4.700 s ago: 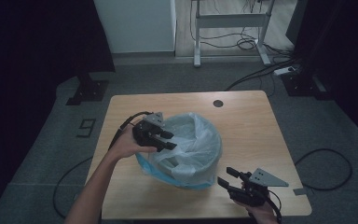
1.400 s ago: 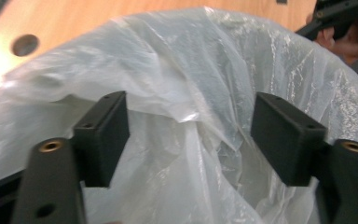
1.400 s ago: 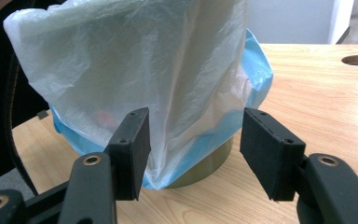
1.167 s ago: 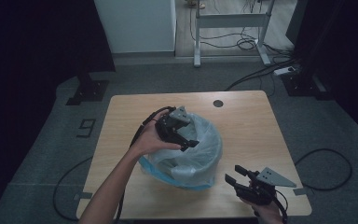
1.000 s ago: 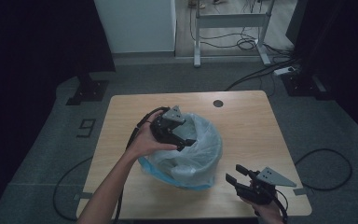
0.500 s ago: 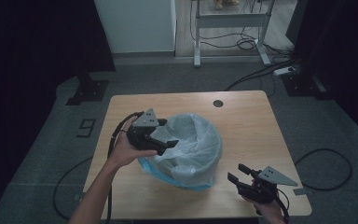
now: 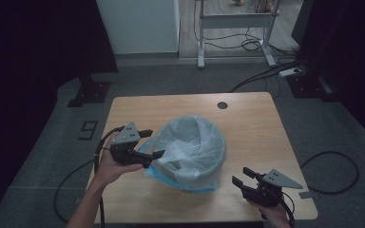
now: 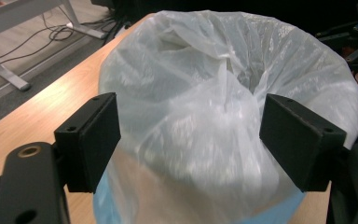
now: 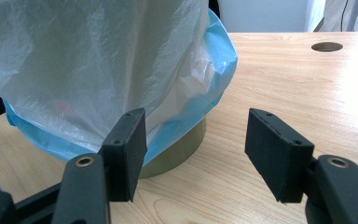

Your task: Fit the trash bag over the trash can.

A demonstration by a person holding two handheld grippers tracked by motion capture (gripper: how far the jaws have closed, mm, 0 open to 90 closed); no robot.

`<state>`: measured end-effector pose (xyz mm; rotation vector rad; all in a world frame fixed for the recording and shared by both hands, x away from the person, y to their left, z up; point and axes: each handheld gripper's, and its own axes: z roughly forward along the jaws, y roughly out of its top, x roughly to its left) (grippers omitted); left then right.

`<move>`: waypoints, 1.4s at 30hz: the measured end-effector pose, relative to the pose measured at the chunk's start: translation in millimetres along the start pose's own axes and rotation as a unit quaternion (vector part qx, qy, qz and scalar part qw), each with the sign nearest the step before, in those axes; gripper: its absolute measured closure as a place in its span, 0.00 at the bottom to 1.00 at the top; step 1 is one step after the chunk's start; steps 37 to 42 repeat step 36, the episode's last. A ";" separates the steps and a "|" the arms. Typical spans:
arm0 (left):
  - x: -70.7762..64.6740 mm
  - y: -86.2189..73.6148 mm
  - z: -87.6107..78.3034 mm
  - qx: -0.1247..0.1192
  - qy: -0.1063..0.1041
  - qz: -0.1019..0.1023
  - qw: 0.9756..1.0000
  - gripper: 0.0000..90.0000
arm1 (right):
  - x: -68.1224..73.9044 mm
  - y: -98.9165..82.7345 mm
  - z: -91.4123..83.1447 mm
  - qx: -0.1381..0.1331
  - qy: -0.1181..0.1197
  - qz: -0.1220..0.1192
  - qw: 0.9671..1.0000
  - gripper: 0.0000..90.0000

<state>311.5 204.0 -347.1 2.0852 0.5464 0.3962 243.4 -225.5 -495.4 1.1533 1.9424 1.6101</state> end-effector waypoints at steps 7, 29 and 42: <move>-1.0 -28.9 -17.0 -0.009 0.017 -0.020 1.000 0.22 | -0.3 -0.6 0.1 0.002 0.003 0.003 1.000 0.42; 4.9 -124.3 -38.4 -0.006 0.039 -0.112 0.993 0.22 | -5.5 -2.3 -0.2 0.007 -0.011 0.002 1.000 0.42; 5.4 -118.9 -32.1 -0.001 0.038 -0.106 0.994 0.22 | -6.8 -1.4 -1.7 0.004 -0.012 0.003 1.000 0.42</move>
